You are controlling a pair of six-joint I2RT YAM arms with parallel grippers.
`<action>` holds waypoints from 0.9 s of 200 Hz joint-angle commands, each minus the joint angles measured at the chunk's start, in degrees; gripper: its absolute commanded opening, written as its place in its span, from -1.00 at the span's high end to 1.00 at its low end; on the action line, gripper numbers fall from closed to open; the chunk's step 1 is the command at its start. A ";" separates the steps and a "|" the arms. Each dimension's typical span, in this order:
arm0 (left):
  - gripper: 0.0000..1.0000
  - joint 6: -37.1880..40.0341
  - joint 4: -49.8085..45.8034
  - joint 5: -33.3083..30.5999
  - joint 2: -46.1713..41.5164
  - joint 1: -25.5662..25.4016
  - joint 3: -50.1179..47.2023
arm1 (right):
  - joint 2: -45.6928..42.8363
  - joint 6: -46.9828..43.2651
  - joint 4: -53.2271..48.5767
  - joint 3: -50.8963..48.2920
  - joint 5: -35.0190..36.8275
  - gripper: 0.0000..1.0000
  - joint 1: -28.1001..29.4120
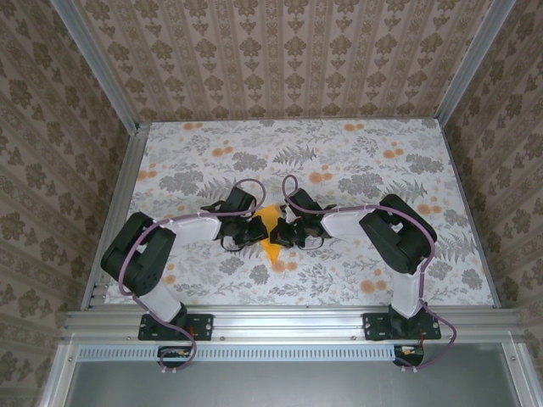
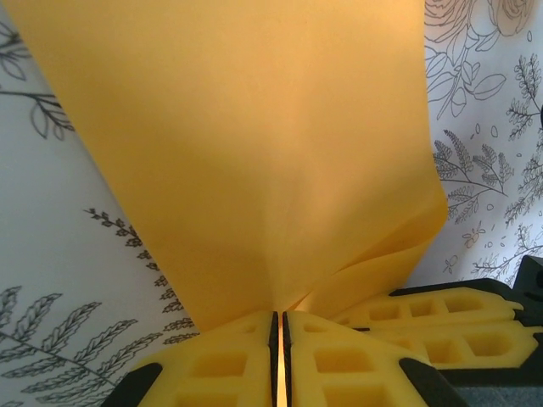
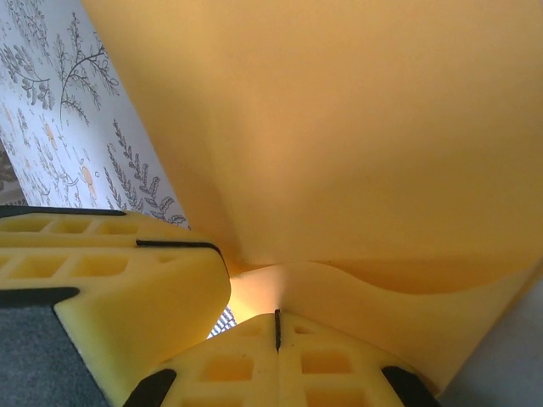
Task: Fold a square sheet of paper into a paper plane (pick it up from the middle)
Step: Fold the triangle third at the center of the table.
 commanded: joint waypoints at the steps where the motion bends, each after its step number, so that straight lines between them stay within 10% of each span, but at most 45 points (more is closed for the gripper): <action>1: 0.74 -0.05 -0.73 0.46 0.09 -0.16 0.71 | 1.43 -0.77 -0.40 -0.78 -0.41 0.91 0.11; 180: 0.91 -1.17 -0.43 0.66 0.81 -1.13 -2.35 | -0.39 -1.12 -0.42 -0.63 -1.26 0.95 0.13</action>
